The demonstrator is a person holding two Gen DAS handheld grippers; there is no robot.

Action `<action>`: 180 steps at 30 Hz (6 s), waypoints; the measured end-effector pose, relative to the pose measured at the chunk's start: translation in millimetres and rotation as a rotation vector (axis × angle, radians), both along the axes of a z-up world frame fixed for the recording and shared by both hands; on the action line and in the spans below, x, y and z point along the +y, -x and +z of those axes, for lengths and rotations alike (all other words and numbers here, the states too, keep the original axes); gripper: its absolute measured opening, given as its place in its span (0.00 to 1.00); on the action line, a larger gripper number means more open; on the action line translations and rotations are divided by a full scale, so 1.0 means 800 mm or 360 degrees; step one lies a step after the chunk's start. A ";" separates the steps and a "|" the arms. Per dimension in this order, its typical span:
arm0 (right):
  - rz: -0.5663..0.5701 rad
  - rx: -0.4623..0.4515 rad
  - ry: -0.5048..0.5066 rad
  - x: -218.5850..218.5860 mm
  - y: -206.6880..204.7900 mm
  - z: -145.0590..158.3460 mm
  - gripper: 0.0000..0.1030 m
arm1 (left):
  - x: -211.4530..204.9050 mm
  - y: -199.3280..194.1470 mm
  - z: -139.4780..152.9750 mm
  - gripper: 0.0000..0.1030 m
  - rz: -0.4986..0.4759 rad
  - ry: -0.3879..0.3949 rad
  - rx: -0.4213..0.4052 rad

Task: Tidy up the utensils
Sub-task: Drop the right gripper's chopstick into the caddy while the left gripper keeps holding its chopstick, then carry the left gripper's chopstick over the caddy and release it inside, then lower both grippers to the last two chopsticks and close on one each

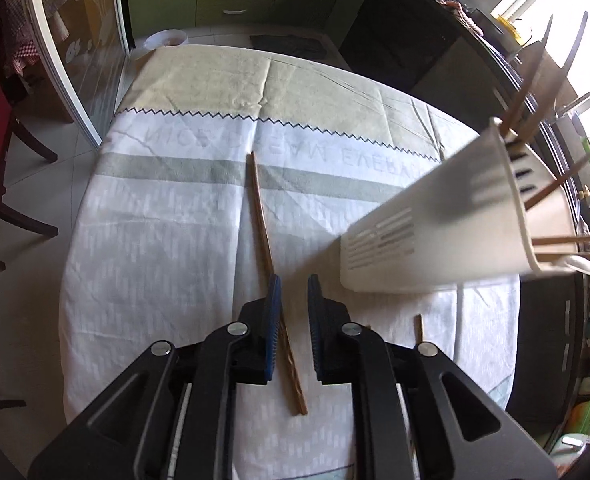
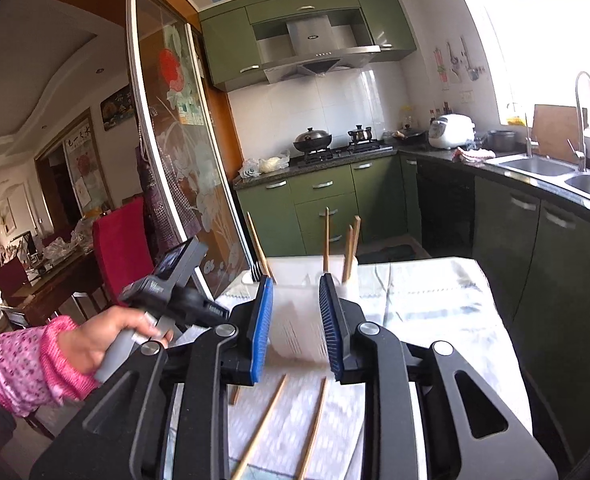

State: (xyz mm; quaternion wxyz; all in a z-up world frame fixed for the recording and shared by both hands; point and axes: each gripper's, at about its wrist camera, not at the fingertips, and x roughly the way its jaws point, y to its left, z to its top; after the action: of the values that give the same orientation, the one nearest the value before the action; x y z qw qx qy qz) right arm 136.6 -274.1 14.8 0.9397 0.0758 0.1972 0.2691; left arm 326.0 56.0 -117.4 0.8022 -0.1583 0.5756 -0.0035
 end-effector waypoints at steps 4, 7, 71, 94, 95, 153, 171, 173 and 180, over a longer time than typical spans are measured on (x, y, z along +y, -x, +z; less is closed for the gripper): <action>-0.0044 0.0095 -0.0069 -0.047 0.035 -0.034 0.24 | 0.002 -0.026 -0.024 0.13 0.0057 -0.0026 -0.0001; -0.0093 0.0128 -0.0093 -0.073 0.053 -0.045 0.24 | -0.001 -0.041 -0.041 0.13 0.0084 -0.0068 0.0011; -0.0014 0.0507 0.0140 -0.031 0.008 -0.126 0.37 | -0.071 0.146 0.305 0.05 -0.0172 -0.0156 -0.0903; 0.0011 0.0612 0.0438 0.045 -0.049 -0.180 0.37 | -0.101 0.021 0.262 0.05 -0.0155 -0.0224 -0.0824; 0.0016 0.0621 0.0463 0.053 -0.054 -0.183 0.37 | -0.102 0.018 0.255 0.05 -0.0163 -0.0229 -0.0802; -0.0108 0.0685 0.0417 0.015 -0.079 -0.182 0.37 | -0.148 0.051 -0.077 0.07 -0.0339 -0.0247 0.0228; 0.0071 0.0821 0.0815 0.135 -0.124 -0.227 0.37 | -0.036 0.101 -0.072 0.07 -0.0376 -0.0278 0.0198; 0.0069 0.0847 0.0835 0.139 -0.127 -0.233 0.38 | -0.035 0.102 -0.072 0.07 -0.0383 -0.0280 0.0202; 0.0098 0.0948 0.0883 0.144 -0.143 -0.235 0.38 | -0.065 0.102 -0.067 0.07 -0.0378 -0.0321 0.0297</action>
State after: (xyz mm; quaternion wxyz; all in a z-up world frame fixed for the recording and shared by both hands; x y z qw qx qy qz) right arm 250.6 -158.7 -172.9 0.8178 -0.1120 0.5280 0.1999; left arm 244.8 3.9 -171.0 0.7511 -0.0075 0.6596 -0.0259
